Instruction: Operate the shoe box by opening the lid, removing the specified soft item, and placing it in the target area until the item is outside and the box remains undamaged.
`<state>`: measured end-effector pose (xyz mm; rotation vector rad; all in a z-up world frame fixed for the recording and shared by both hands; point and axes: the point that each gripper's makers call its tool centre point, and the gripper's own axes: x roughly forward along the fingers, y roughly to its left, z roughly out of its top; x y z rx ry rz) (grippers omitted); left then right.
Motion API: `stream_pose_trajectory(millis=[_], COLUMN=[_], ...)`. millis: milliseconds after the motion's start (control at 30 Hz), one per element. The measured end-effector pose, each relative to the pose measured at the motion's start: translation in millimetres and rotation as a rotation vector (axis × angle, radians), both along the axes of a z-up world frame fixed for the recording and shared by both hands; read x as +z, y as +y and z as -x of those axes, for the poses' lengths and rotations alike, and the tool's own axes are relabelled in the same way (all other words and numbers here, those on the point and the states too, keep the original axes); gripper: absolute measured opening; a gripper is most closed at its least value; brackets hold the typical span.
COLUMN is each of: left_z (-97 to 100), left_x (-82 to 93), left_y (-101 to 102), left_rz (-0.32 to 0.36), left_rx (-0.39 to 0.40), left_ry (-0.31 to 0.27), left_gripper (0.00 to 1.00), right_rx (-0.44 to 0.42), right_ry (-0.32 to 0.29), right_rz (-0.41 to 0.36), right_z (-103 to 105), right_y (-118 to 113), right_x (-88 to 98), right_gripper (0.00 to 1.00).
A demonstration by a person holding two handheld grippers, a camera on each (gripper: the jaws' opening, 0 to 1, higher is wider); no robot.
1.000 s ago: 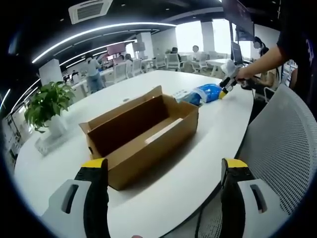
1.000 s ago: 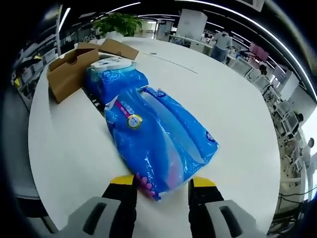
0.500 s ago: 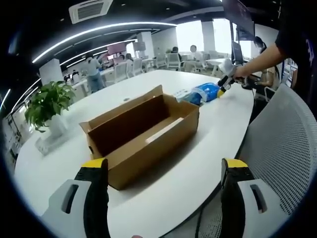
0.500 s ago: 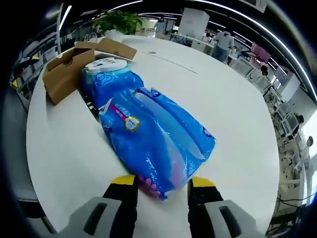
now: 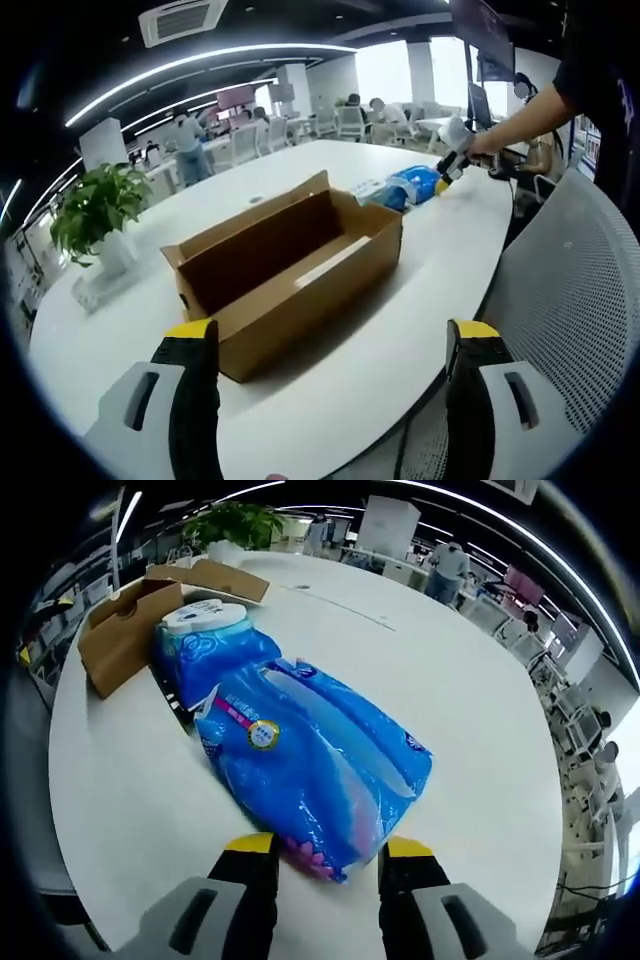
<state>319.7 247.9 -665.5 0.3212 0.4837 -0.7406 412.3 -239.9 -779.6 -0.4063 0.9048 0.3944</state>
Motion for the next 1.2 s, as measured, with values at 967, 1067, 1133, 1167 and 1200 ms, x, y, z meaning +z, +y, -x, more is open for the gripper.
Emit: stream_pose_trajectory(millis=[967,1067,1133,1167,1200], left_z=[-0.5,-0.7,-0.8,-0.7,-0.6], left_x=[2.3,3.8,3.9,4.1,4.5], left_y=[0.9,0.3,0.6,0.5,0.2], left_rz=[0.011,0.022,0.026,0.028,0.031], left_rx=[0.007,0.010,0.011,0.011,0.011], left_ry=[-0.005,-0.005,-0.006,-0.005,-0.005], left_gripper=[0.94,0.94,0.95,0.95,0.95], right_rx=[0.002,0.000,-0.001,0.000,0.000], right_ry=[0.010,0.008,0.006,0.004,0.003], right_rz=[0.008,0.006,0.005,0.003,0.003], right_z=[-6.2,-5.9,-5.4,-4.8,-4.0], right_y=[-0.7,-0.4,-0.2,0.4,0.7], right_x=[0.1,0.3,1.3,2.5,3.4], right_gripper=[0.36,0.36,0.37,0.37,0.38])
